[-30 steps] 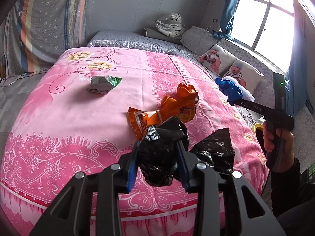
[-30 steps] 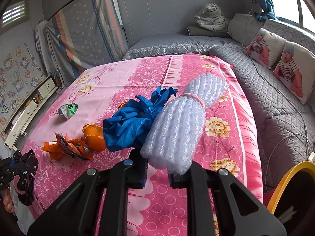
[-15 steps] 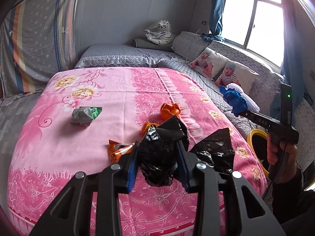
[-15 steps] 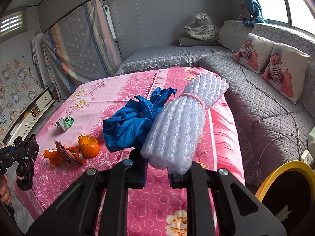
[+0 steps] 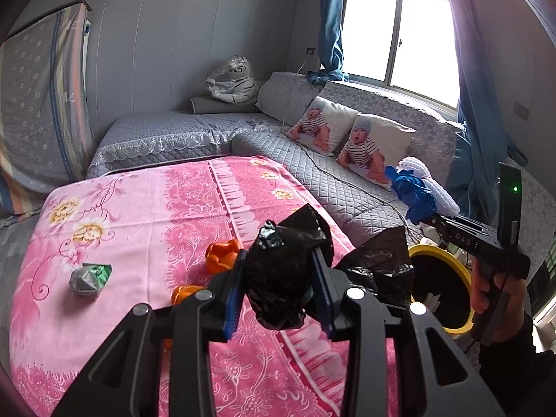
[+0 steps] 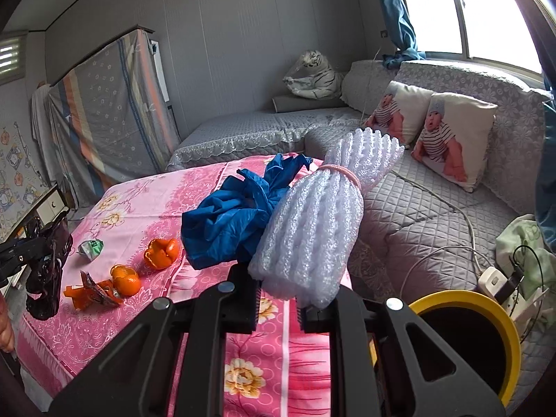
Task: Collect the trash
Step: 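Carry the black bags and white foam net bundle over the yellow-rimmed bin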
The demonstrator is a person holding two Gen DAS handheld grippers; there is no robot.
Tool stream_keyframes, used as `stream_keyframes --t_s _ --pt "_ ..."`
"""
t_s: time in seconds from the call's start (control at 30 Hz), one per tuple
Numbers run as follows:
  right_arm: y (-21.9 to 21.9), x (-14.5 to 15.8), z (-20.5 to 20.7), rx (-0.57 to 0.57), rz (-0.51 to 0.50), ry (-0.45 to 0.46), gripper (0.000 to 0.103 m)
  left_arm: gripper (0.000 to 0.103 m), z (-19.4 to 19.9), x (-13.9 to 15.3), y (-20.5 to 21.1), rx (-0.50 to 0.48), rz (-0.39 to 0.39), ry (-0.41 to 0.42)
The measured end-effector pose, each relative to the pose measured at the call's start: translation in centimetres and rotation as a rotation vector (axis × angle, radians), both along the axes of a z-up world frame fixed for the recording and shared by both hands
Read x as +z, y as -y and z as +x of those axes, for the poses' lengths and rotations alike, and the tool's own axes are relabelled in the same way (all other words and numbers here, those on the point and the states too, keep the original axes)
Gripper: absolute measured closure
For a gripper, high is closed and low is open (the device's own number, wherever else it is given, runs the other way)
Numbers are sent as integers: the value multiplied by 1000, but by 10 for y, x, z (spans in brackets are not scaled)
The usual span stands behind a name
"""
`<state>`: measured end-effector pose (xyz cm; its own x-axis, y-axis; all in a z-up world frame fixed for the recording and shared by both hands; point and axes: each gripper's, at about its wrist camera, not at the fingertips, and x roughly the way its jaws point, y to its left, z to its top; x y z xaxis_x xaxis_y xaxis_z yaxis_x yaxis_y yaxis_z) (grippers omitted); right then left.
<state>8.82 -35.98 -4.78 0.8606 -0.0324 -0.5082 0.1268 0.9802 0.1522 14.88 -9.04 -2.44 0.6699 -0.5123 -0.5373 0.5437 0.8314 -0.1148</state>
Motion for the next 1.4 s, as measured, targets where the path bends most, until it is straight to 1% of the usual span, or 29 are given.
stream_keyframes --t_s 0.07,0.37,0.6,0.77,0.9,1.03,1.13,1.27,1.4 --pt "9 5 -9 -28 -6 11 88 70 -2 8 17 -29 6 24" --pt "54 25 -51 -160 -36 56 88 70 -13 37 101 -191 14 85" --pt "93 24 -82 -274 -40 74 88 70 -23 44 157 -265 28 125" --pt "119 13 -100 -339 -26 61 88 70 -35 39 195 -321 46 143" --pt "135 2 -115 -388 -18 48 88 70 -39 31 221 -357 55 132" --pt "151 -9 -126 -435 -7 29 88 70 -45 21 241 -373 67 135" --pt "161 -20 -132 -465 -1 7 88 70 -46 12 253 -384 76 120" --pt "170 -38 -135 -489 5 -32 88 70 -48 -2 270 -385 99 111" --pt "176 -57 -134 -497 21 -70 88 70 -46 -16 282 -390 114 82"
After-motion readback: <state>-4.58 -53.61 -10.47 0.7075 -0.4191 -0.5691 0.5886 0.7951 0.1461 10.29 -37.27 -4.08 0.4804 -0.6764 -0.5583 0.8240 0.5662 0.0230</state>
